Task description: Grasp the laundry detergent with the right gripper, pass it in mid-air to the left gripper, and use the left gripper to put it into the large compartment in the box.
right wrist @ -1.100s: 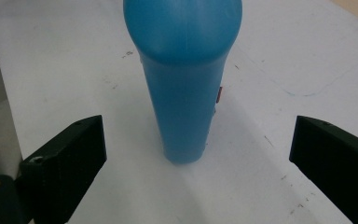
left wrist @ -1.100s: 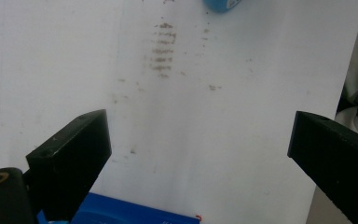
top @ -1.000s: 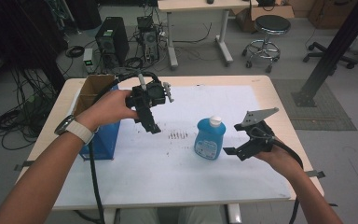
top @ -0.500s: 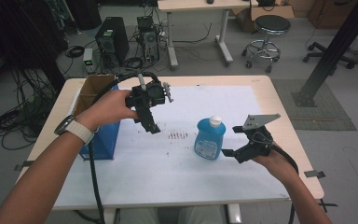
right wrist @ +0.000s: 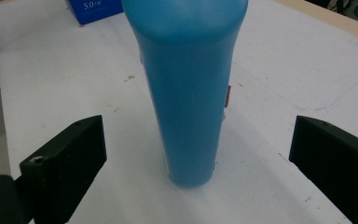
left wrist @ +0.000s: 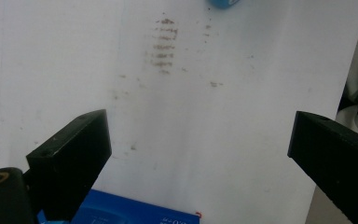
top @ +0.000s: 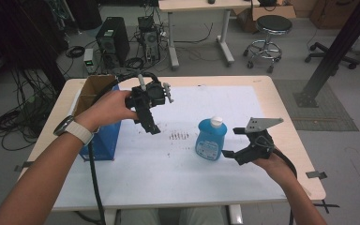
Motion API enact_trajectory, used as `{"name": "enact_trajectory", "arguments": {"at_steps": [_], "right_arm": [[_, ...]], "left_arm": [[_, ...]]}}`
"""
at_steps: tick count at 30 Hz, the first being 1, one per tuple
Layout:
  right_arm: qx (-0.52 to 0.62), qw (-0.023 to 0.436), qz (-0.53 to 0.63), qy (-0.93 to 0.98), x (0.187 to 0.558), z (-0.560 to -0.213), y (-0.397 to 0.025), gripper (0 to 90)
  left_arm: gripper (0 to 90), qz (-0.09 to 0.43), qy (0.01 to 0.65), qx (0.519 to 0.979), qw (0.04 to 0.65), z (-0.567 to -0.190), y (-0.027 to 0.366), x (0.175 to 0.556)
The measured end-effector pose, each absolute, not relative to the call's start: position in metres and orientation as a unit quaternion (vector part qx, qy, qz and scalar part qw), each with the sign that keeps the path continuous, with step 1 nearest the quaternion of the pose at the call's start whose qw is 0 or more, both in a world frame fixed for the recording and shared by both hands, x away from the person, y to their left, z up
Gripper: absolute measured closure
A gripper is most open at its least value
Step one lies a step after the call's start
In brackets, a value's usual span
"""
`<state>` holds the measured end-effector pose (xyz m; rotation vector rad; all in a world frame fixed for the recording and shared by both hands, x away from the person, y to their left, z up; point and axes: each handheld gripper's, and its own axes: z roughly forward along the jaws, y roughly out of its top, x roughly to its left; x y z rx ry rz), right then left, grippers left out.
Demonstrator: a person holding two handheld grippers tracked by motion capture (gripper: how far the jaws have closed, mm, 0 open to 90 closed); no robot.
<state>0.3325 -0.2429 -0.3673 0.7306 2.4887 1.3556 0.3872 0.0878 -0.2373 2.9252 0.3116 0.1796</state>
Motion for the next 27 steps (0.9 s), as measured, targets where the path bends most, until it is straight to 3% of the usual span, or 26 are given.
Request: {"name": "enact_trajectory", "arguments": {"at_steps": [27], "right_arm": [[0.247, 0.103, 0.482, 0.835, 0.348, -0.39, -0.216, 4.4]], "left_arm": [[6.4, 0.061, 0.104, 0.988, 0.097, -0.237, 0.087, 0.388]]}}
